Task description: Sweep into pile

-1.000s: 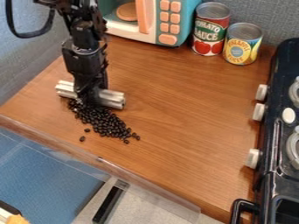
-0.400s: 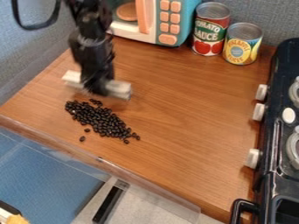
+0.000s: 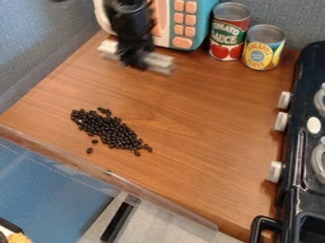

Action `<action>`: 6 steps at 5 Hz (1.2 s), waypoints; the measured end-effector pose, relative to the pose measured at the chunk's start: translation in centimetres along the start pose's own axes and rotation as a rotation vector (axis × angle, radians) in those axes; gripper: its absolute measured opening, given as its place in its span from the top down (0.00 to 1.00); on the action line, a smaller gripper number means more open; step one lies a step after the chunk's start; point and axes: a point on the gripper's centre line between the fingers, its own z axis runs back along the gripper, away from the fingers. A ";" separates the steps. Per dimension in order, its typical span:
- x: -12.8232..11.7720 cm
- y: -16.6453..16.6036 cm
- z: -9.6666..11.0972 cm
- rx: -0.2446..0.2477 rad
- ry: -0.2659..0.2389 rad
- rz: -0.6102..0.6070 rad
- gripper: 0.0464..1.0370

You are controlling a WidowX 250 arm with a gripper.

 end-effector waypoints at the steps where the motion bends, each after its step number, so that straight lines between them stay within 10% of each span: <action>1: -3.2 -0.6 -2.0 0.066 0.033 -0.107 0.66; 4: -7.1 0.1 -5.7 0.292 0.090 -0.362 0.60; 6: -6.9 -1.6 -1.5 0.185 0.137 -0.455 0.05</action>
